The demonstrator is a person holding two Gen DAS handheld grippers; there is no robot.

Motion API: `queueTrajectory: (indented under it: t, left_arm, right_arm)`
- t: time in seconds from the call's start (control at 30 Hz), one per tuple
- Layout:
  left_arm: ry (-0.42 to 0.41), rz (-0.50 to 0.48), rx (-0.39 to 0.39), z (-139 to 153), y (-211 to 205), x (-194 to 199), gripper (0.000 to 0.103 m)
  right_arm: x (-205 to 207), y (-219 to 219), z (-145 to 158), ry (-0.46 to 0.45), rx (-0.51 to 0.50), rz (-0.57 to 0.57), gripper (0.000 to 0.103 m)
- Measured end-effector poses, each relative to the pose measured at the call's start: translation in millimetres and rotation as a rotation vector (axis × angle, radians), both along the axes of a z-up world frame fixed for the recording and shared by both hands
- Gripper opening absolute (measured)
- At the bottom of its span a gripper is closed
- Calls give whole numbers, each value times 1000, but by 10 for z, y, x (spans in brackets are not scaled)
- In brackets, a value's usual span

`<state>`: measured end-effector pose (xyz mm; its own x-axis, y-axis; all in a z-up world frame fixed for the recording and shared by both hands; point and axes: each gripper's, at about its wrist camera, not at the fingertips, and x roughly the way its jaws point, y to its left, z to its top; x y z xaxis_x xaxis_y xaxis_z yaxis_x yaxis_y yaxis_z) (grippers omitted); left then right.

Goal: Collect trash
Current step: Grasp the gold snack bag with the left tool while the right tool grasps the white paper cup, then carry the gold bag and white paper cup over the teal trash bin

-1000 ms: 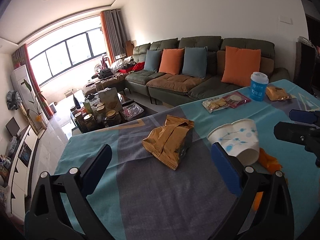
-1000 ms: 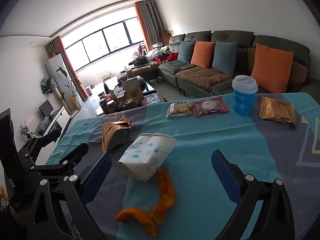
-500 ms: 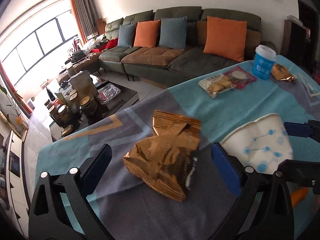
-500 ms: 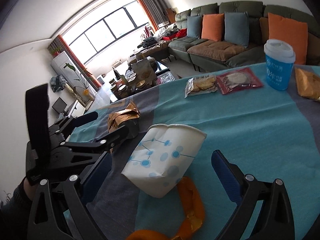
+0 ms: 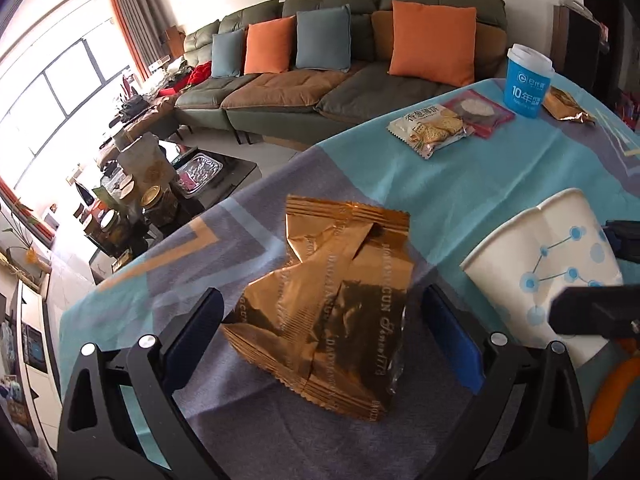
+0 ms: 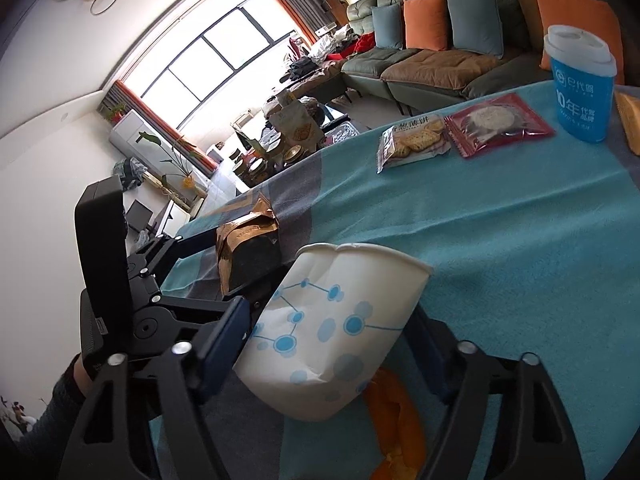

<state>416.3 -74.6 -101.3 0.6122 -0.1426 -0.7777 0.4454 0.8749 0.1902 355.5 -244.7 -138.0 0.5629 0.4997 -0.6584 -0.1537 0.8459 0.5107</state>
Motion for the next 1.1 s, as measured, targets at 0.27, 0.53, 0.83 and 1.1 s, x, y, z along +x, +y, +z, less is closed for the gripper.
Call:
queueTrajectory:
  t: [0.27, 0.53, 0.83, 1.1]
  left_arm:
    - [-7, 2, -36, 5, 32, -62, 76]
    - [-35, 20, -55, 63, 54, -126, 60]
    - [-42, 60, -161, 192, 254, -297, 54]
    - [-72, 120, -270, 392, 563, -768, 54]
  right_arm:
    - [-13, 53, 65, -25, 26, 41, 31]
    - [-111, 77, 194, -71, 42, 58, 20]
    - [-225, 86, 315, -106, 54, 61, 19]
    - [-392, 141, 450, -147, 56, 81, 19]
